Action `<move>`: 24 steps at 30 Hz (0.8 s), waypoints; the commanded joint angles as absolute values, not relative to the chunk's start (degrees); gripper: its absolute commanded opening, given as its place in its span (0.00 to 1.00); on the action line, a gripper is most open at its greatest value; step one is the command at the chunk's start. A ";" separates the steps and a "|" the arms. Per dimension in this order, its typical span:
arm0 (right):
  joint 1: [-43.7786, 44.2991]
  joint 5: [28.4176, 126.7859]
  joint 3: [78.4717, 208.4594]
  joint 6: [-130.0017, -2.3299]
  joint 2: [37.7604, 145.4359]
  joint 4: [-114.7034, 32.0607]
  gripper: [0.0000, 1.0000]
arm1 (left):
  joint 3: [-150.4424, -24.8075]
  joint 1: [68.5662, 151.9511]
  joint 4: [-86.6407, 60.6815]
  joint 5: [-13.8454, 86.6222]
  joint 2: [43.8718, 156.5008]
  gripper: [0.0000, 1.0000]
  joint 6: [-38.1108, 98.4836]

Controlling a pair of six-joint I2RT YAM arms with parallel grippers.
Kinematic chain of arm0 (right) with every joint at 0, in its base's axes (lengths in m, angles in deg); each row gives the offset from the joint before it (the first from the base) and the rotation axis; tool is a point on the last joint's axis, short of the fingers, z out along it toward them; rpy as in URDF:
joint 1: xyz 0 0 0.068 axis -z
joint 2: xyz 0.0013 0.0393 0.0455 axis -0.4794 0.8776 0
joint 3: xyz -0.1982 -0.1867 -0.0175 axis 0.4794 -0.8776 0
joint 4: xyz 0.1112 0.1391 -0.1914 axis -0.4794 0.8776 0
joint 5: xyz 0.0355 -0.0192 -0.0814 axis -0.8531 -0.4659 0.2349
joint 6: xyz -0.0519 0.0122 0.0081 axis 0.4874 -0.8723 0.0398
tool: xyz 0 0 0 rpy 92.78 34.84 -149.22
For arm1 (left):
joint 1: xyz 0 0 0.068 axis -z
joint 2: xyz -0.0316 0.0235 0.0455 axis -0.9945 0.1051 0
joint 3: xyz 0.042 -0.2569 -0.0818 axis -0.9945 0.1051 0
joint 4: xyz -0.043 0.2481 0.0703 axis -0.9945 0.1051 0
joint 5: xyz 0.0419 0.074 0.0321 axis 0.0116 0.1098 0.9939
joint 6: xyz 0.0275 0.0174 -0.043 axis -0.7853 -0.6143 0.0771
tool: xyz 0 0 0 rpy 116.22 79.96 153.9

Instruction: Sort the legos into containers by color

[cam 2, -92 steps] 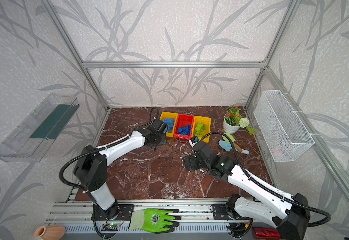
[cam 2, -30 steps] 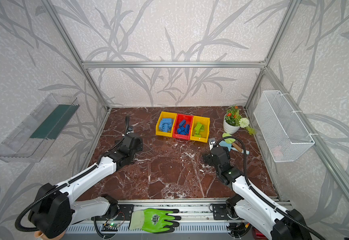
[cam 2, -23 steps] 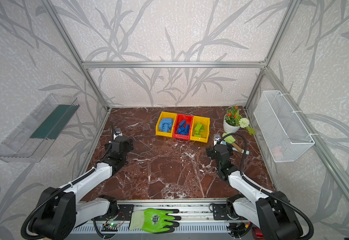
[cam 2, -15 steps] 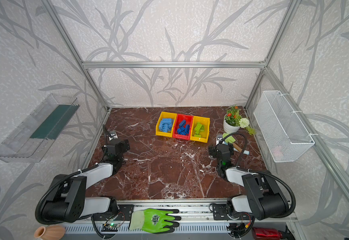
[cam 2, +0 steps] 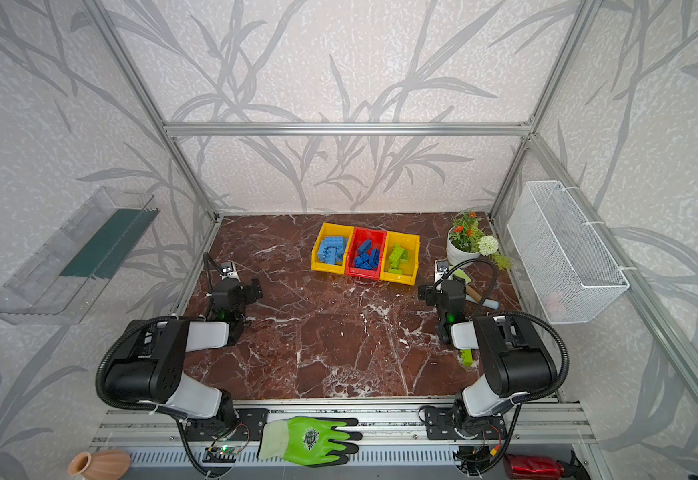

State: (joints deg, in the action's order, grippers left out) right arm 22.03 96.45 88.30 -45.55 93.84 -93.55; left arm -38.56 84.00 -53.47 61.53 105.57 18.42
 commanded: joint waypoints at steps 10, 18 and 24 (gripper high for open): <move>22.20 92.84 88.04 -44.34 94.47 -96.80 0.99 | -39.18 83.96 -54.17 59.90 105.04 0.99 18.23; 22.22 92.66 88.01 -44.27 94.70 -97.25 0.99 | -39.18 83.97 -54.19 59.92 105.01 0.99 18.24; 22.23 90.32 88.18 -43.37 94.68 -96.94 0.99 | -39.18 83.91 -54.13 59.94 105.02 0.99 18.24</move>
State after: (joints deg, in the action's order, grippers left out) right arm 22.08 92.34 87.84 -44.65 94.21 -95.47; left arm -38.56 84.00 -53.38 60.39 105.57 18.53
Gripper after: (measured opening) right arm 0.991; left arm 0.991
